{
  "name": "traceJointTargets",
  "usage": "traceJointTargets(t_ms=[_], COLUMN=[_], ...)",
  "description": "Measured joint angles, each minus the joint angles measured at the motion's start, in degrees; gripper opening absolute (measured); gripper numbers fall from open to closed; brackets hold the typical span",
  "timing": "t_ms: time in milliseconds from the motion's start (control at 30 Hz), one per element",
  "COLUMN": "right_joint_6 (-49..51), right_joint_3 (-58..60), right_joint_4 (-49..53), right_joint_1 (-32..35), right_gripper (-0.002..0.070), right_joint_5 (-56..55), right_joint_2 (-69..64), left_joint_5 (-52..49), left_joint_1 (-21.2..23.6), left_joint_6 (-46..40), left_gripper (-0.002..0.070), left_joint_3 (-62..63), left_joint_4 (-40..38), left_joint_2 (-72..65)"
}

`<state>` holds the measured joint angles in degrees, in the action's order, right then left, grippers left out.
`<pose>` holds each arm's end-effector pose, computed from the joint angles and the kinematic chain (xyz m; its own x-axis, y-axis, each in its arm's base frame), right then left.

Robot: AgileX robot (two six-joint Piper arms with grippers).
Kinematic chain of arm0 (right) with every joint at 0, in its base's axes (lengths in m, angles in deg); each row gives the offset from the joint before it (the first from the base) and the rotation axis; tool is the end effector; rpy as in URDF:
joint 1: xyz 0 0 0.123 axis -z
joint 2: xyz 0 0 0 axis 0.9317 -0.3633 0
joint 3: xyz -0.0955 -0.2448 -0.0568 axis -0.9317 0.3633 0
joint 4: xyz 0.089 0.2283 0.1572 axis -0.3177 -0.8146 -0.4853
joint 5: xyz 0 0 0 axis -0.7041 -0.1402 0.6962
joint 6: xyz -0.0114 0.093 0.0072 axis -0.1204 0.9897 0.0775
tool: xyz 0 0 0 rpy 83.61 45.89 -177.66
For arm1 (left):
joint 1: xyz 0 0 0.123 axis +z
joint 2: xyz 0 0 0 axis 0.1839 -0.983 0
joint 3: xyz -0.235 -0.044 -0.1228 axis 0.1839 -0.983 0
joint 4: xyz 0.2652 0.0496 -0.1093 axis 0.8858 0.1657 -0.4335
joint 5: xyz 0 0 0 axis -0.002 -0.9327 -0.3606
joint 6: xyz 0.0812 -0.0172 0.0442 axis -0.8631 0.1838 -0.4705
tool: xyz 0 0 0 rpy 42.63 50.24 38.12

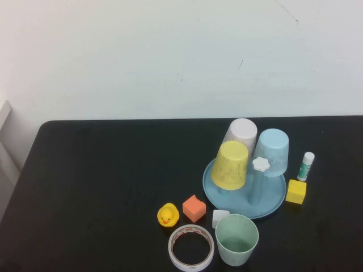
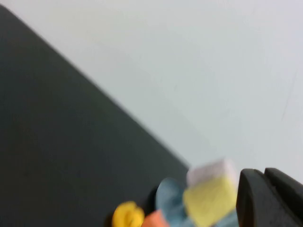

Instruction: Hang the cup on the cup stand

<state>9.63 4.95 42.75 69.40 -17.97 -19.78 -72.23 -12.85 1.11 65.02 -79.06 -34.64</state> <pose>0.1130 0.0038 0.1763 -0.2391 0.3246 -0.9151 0.0381 0.9449 0.3252 0.1126 -0.0236 0.1943 -0.2244 -0.7469 -0.6259 0.1061 0.6197 -0.7776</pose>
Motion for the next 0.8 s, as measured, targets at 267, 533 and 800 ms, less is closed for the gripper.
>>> traceJointTargets(t_ms=[267,533,800], right_joint_6=[3.93,-4.79,-9.98], right_joint_3=[0.11,0.11,0.11], right_joint_4=[-27.80,-27.90,-27.78], right_joint_1=[0.00,0.00,0.00], right_gripper=[-0.0001,-0.0001,-0.0001], right_joint_5=[1.33,2.56,3.96], right_joint_2=[0.00,0.00,0.00], left_joint_5=[8.86,2.61,-17.45], left_joint_1=[0.00,0.00,0.00], left_joint_6=[0.22,-15.19,-22.17], left_gripper=[-0.0002,-0.0001,-0.0001], left_joint_3=[0.00,3.73,23.42], left_joint_4=[-8.50,-5.95,14.38], left_joint_2=[0.00,0.00,-17.41])
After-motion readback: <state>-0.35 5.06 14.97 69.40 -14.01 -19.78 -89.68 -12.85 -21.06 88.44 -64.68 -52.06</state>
